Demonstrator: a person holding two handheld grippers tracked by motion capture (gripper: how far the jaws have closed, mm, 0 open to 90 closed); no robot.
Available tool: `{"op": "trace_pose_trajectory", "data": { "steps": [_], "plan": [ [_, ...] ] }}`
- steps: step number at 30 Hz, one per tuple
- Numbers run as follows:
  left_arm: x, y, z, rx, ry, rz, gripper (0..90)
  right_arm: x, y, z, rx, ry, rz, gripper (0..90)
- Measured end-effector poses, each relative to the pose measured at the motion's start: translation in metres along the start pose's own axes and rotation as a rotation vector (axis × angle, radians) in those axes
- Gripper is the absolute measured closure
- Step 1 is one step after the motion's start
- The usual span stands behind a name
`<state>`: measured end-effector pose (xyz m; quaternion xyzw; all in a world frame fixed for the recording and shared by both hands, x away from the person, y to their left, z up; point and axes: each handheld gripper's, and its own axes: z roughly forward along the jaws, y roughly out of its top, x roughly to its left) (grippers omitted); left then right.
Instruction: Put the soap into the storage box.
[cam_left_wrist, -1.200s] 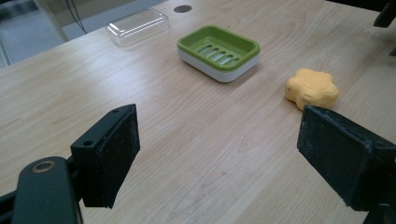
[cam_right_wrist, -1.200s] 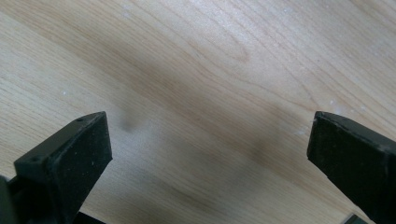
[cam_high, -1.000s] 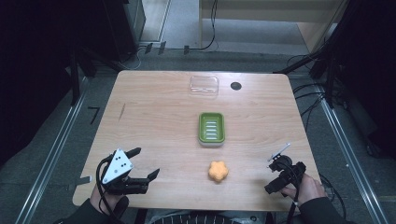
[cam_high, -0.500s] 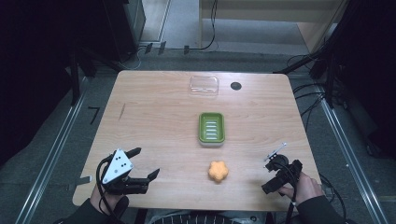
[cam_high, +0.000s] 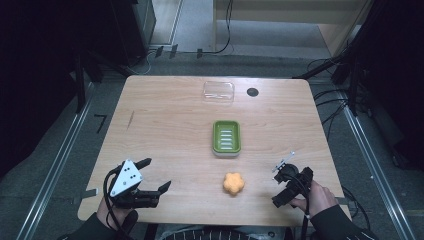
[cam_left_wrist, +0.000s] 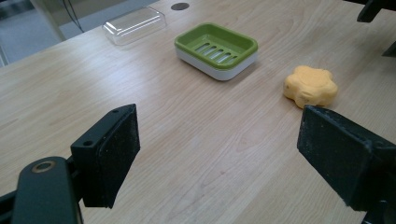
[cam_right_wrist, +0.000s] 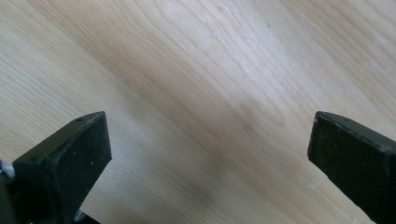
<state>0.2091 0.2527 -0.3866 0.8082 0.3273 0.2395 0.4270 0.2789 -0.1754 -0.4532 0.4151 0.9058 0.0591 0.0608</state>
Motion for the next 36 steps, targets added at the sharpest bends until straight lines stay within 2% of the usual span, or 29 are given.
{"op": "trace_pose_trajectory", "data": {
  "steps": [10, 36],
  "plan": [
    [0.0, 0.0, 0.0, 0.001, -0.001, 0.0, 13.6, 0.008, 0.013, -0.003, -0.024, 0.0, -0.049, 0.0],
    [0.001, 0.0, 0.0, 0.004, -0.004, 0.001, 13.6, 0.031, 0.047, -0.003, -0.032, 0.016, -0.151, 0.0]
  ]
}}
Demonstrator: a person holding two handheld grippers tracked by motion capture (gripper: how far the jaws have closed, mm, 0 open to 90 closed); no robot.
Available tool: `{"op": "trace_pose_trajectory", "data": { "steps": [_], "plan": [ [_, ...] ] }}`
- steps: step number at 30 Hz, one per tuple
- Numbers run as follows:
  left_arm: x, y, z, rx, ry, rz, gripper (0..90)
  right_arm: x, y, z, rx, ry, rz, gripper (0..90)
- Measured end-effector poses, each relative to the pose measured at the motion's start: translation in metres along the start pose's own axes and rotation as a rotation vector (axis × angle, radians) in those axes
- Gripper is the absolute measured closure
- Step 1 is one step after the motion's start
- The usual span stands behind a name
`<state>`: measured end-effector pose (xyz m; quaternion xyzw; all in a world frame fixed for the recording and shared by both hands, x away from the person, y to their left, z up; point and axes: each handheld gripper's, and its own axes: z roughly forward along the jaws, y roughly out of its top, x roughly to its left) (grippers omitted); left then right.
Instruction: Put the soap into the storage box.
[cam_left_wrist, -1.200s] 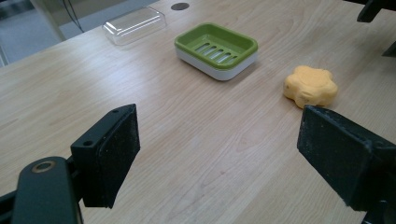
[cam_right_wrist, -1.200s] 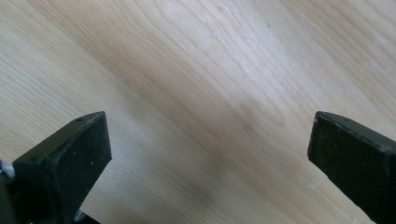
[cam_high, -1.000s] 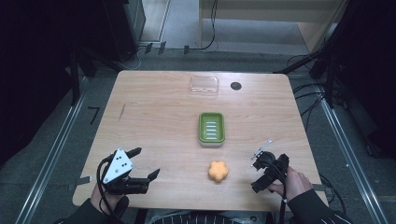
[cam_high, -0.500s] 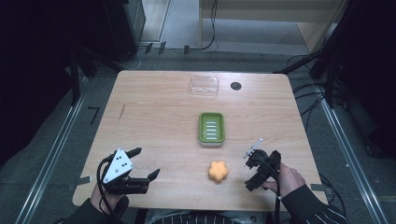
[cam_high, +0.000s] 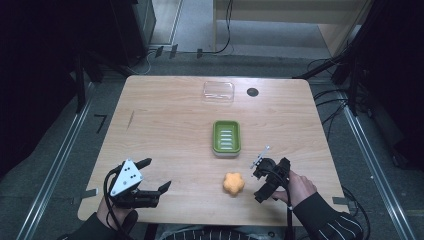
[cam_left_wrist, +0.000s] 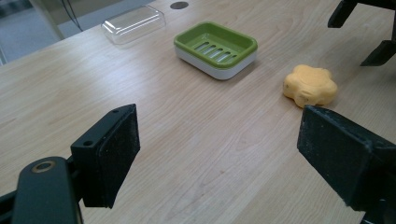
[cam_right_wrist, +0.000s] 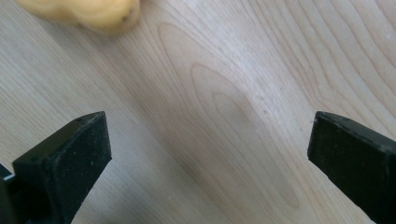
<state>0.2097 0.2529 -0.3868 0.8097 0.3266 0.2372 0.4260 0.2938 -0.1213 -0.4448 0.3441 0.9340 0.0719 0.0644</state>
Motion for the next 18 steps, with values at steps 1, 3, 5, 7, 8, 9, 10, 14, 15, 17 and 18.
{"op": "trace_pose_trajectory", "data": {
  "steps": [1, 3, 5, 7, 8, 9, 10, 14, 15, 17, 18],
  "plan": [
    [0.0, 0.0, 0.0, 0.0, 0.0, 0.0, 13.6, 0.001, 0.002, 0.0, 0.001, 0.001, -0.004, 0.0],
    [0.0, 0.0, 0.0, -0.002, 0.0, -0.001, 13.6, 0.003, 0.005, 0.0, -0.001, 0.002, -0.016, 0.0],
    [0.0, 0.0, 0.0, -0.003, 0.002, -0.003, 13.6, 0.004, 0.008, 0.0, 0.0, 0.003, -0.027, 0.0],
    [0.0, 0.0, 0.0, -0.002, 0.001, -0.002, 13.6, 0.006, 0.011, 0.0, 0.0, 0.005, -0.037, 0.0],
    [0.0, 0.0, 0.0, -0.002, 0.001, -0.002, 13.6, 0.007, 0.013, 0.0, -0.003, 0.003, -0.04, 0.0],
    [0.0, 0.0, 0.0, -0.002, 0.001, -0.002, 13.6, 0.007, 0.014, 0.0, -0.006, 0.007, -0.047, 0.0],
    [0.0, 0.0, 0.0, -0.003, 0.002, -0.003, 13.6, 0.008, 0.016, 0.0, -0.008, 0.007, -0.056, 0.0],
    [0.0, 0.0, -0.001, -0.002, 0.001, -0.001, 13.6, 0.011, 0.021, -0.001, -0.008, 0.022, -0.075, 0.0],
    [0.0, 0.0, -0.001, -0.002, 0.001, -0.002, 13.6, 0.012, 0.023, -0.001, -0.011, 0.024, -0.078, 0.0],
    [0.0, 0.0, -0.001, -0.002, 0.002, -0.002, 13.6, 0.013, 0.025, -0.001, -0.011, 0.031, -0.091, 0.0],
    [0.0, 0.0, -0.001, -0.002, 0.002, -0.002, 13.6, 0.014, 0.026, -0.001, -0.013, 0.031, -0.093, 0.0]
  ]
}}
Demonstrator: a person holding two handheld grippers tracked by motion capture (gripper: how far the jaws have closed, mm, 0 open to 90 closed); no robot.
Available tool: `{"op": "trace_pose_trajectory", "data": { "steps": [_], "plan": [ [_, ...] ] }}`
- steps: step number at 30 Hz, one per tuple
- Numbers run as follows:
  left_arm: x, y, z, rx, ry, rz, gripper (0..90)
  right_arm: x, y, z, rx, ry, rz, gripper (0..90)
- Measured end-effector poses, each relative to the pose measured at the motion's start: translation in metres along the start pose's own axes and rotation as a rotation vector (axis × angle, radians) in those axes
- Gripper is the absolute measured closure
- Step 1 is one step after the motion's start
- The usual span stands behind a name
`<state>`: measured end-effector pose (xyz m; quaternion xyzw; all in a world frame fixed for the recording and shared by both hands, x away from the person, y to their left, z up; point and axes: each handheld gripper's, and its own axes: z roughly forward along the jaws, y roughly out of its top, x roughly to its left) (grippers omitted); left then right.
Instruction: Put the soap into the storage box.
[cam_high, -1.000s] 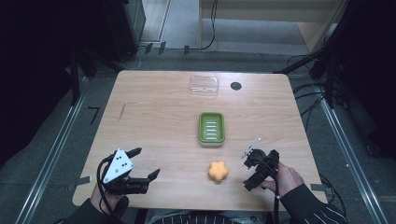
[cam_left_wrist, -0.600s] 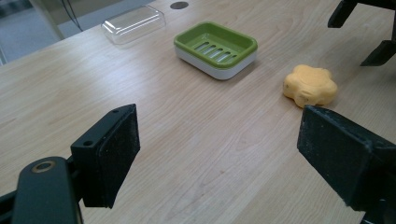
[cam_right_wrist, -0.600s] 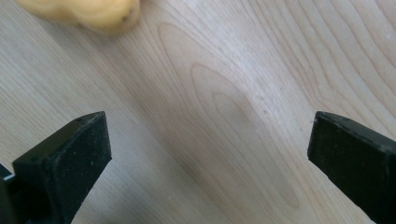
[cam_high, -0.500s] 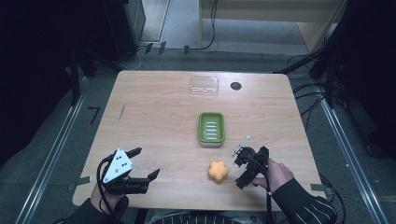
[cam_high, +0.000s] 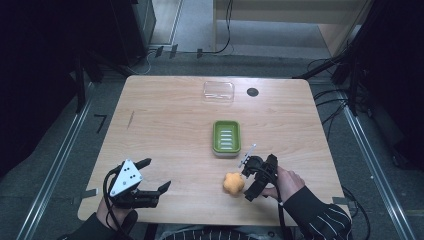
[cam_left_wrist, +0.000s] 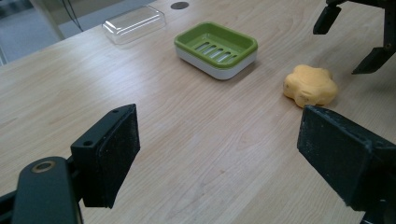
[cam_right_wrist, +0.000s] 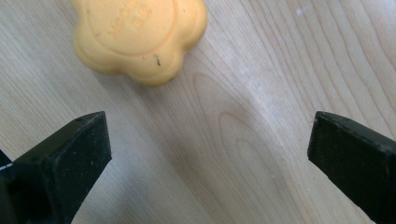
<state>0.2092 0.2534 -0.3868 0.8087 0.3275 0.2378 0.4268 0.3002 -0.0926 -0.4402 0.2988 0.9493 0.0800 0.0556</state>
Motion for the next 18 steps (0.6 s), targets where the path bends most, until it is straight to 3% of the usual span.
{"op": "trace_pose_trajectory", "data": {
  "steps": [18],
  "plan": [
    [0.0, 0.0, 0.0, 0.004, -0.001, 0.004, 13.6, 0.012, 0.027, 0.007, 0.034, 0.043, -0.082, 0.0]
  ]
}}
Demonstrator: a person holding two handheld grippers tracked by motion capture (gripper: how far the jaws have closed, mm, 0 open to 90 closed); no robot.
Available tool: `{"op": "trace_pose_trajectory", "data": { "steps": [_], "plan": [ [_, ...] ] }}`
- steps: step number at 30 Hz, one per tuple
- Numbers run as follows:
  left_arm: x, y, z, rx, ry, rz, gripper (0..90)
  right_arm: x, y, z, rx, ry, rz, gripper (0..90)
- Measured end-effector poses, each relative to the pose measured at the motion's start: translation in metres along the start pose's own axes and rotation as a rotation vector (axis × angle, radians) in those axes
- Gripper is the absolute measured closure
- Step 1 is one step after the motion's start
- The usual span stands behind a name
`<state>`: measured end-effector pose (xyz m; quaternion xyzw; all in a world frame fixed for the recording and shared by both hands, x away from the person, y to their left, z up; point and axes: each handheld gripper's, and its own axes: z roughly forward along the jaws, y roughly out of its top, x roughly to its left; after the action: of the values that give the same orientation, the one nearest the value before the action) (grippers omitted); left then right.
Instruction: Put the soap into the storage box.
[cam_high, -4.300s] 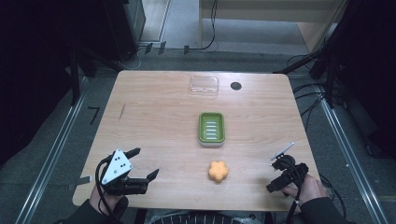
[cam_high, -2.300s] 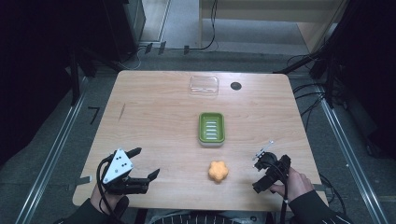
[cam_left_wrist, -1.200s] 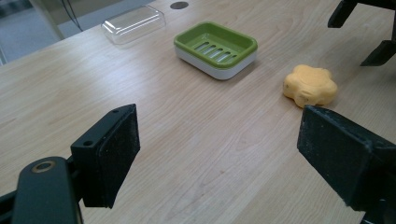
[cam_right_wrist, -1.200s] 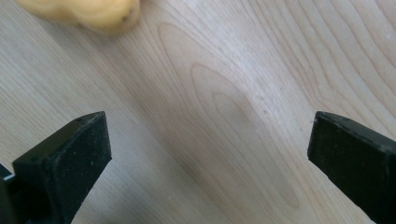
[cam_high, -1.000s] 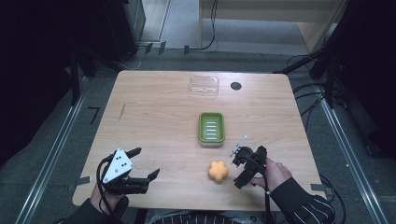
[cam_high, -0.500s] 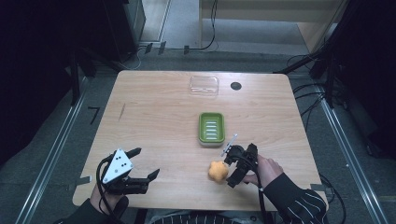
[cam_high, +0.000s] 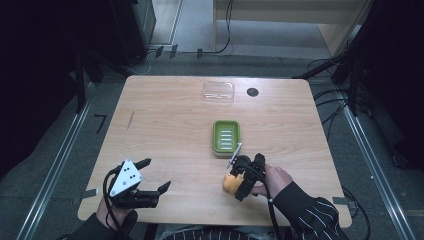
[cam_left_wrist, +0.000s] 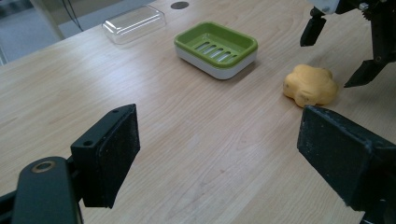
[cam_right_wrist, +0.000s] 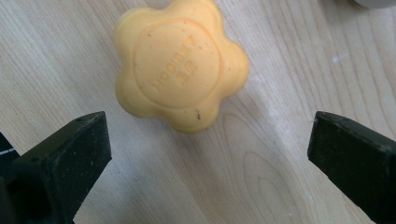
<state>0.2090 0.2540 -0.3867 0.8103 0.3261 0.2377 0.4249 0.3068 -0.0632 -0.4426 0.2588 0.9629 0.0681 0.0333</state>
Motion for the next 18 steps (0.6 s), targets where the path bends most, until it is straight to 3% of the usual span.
{"op": "trace_pose_trajectory", "data": {
  "steps": [18],
  "plan": [
    [0.0, 0.0, 0.0, -0.004, 0.001, -0.003, 13.6, 0.004, 0.031, 0.016, 0.073, 0.025, -0.024, 0.0]
  ]
}}
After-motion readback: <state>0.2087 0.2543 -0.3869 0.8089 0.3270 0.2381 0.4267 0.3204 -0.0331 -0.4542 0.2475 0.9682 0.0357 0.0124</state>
